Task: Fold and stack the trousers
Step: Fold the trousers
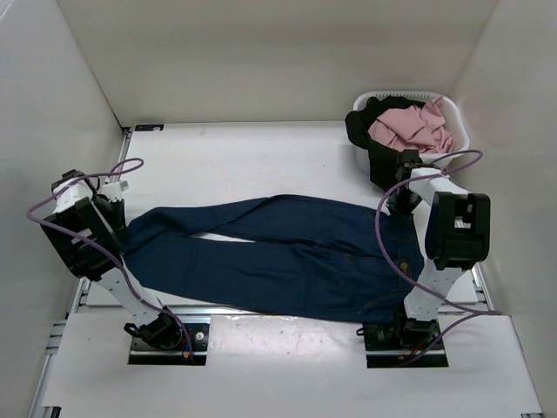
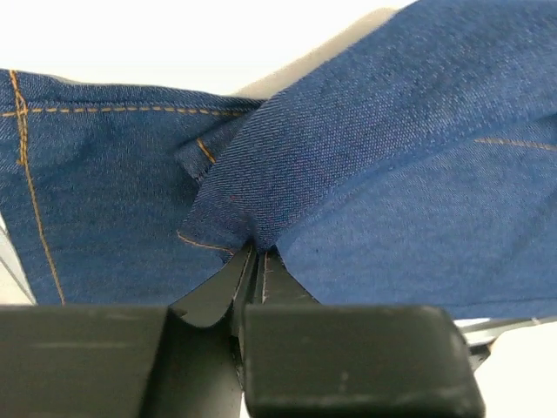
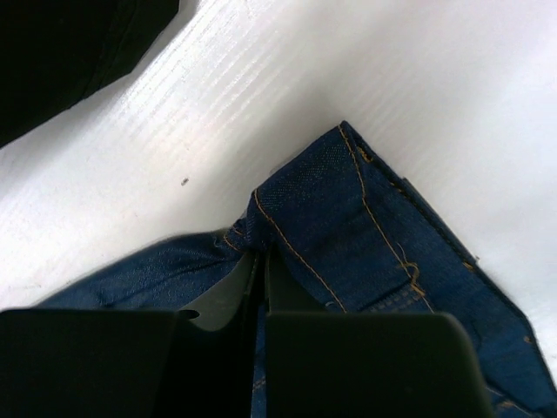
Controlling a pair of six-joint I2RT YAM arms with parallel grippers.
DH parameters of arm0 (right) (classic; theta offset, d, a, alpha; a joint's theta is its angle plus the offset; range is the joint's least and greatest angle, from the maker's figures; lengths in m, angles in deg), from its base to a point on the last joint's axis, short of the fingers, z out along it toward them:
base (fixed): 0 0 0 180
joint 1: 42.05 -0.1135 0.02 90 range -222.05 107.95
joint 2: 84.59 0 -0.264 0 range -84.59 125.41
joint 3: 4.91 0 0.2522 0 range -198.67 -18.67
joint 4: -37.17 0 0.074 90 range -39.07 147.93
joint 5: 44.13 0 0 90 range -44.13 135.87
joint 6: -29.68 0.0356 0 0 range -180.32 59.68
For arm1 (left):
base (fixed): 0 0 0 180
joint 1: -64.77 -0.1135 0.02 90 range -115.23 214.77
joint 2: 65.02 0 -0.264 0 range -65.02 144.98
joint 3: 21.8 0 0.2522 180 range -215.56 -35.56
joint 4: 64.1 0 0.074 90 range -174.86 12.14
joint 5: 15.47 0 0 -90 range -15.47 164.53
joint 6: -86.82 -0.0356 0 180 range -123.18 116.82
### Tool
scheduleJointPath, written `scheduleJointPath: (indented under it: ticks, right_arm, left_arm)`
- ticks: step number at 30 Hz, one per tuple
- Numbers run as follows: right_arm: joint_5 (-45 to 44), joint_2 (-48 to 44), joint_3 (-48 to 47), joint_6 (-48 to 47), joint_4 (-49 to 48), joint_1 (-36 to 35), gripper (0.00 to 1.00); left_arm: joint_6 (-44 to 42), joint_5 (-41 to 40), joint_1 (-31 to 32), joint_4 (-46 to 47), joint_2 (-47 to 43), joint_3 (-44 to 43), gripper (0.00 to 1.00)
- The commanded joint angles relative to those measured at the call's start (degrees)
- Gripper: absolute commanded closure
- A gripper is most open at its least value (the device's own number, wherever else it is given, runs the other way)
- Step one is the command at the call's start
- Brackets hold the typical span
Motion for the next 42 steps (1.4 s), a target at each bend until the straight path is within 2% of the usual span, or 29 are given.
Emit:
scheduleJointPath:
  ticks: [1, 5, 9, 11, 14, 17, 18, 22, 24, 27, 30, 31, 32, 35, 38, 42]
  right_arm:
    - [-3.7, -4.1, -0.7, -3.0, 3.4, -0.1, 1.00]
    - [-4.3, -5.8, -0.7, -3.5, 3.4, -0.1, 1.00]
    - [-4.3, -6.4, 0.4, -3.5, 3.4, -0.1, 1.00]
    - [-4.3, -6.4, 0.4, -3.5, 3.4, -0.1, 1.00]
    - [-3.8, -5.8, -0.2, -4.0, 3.4, -0.1, 1.00]
    - [-3.8, -3.7, -2.0, -5.2, 4.1, -0.1, 1.00]
    - [-3.8, -3.1, -3.1, -5.2, 4.1, -0.1, 1.00]
    - [-4.3, -0.7, -5.0, -5.7, 5.1, -0.1, 1.00]
    - [-4.3, -0.1, -5.5, -5.7, 5.1, -0.1, 1.00]
    - [-4.3, -0.1, -5.5, -5.7, 5.6, -0.6, 1.00]
    - [-4.8, -1.3, -3.8, -5.7, 5.6, -0.6, 1.00]
    - [-4.8, -1.3, -3.1, -5.7, 5.1, -0.6, 1.00]
    - [-4.8, -1.3, -3.0, -5.7, 5.1, -0.6, 1.00]
    - [-4.8, -1.3, -2.5, -5.7, 5.1, -1.1, 1.00]
    - [-4.8, -1.3, -2.5, -5.7, 5.1, -1.1, 1.00]
    - [-4.8, -1.3, -3.0, -6.2, 5.1, -1.7, 1.00]
  left_arm:
    - [-3.9, 1.6, -1.1, -4.9, -5.5, -2.1, 0.86]
    - [-7.5, 0.5, -1.7, -8.5, -15.3, -2.6, 0.86]
    - [-10.7, 2.5, -1.7, -15.0, -19.3, -7.7, 0.86]
    - [-10.7, 2.5, -1.7, -15.1, -19.8, -8.6, 0.86]
    - [-10.7, 1.3, -0.4, -15.1, -16.0, -10.5, 0.86]
    - [-8.6, -0.3, 0.7, -14.4, -6.0, -15.2, 0.86]
    - [-6.3, -0.3, 1.2, -14.4, 0.4, -20.0, 0.84]
    - [-0.2, -0.9, 3.0, -11.9, 13.5, -31.8, 0.62]
    - [2.4, -3.0, 4.2, -10.4, 16.9, -35.0, 0.48]
    - [4.4, -6.4, 5.3, -9.9, 19.0, -38.0, 0.37]
    - [4.9, -9.4, 5.3, -4.3, 10.5, -29.0, 0.33]
    - [4.9, -11.6, 5.3, -2.5, 4.9, -25.7, 0.30]
    - [4.3, -12.2, 5.3, -0.8, 2.2, -19.0, 0.28]
    - [3.0, -12.2, 5.3, 0.9, -4.5, -8.1, 0.27]
    - [3.0, -12.2, 3.3, 2.6, -6.6, 0.1, 0.28]
    - [2.5, -10.8, 0.5, 6.7, -5.2, 4.1, 0.29]
